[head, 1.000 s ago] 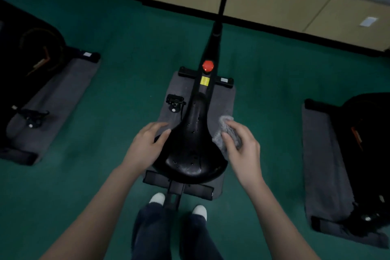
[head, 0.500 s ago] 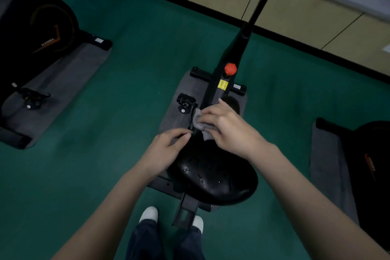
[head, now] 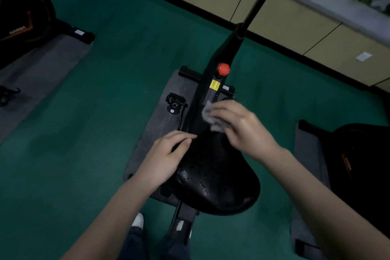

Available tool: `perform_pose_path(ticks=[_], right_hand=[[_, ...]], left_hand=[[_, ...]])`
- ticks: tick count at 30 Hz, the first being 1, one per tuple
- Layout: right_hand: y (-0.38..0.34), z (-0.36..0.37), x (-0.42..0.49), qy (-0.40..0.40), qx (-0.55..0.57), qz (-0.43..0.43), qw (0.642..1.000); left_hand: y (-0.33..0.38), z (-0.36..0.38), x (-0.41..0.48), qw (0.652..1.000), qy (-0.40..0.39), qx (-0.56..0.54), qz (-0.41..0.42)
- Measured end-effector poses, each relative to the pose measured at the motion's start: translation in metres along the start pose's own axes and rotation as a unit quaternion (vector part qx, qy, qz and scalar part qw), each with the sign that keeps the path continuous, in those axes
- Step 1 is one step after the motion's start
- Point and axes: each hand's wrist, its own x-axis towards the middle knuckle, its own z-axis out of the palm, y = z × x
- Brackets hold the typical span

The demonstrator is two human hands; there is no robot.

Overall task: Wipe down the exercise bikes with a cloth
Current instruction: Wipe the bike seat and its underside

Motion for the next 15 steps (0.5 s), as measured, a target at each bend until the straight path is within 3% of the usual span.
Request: perform_pose_path(ticks=[3, 6, 9, 11, 15], right_hand=[[0.033, -0.001, 0.011, 0.139, 0.06, 0.15, 0.977], [0.041, 0.008, 0.009, 0.18, 0.299, 0.33, 0.877], [0.027, 0.019, -0.017, 0.21, 0.358, 0.372, 0.83], [0.009, 0.021, -0.039, 0.216, 0.325, 0.379, 0.839], [-0.034, 0.021, -0.066, 0.23, 0.156, 0.306, 0.911]], left_hand=[[0.002, 0.0, 0.0, 1.0, 0.005, -0.007, -0.002], [0.002, 0.001, 0.0, 1.0, 0.005, -0.007, 0.002], [0.001, -0.001, 0.001, 1.0, 0.008, -0.009, 0.009], [0.001, 0.0, 0.001, 1.0, 0.007, -0.011, 0.006], [0.001, 0.001, 0.001, 1.0, 0.015, -0.021, 0.01]])
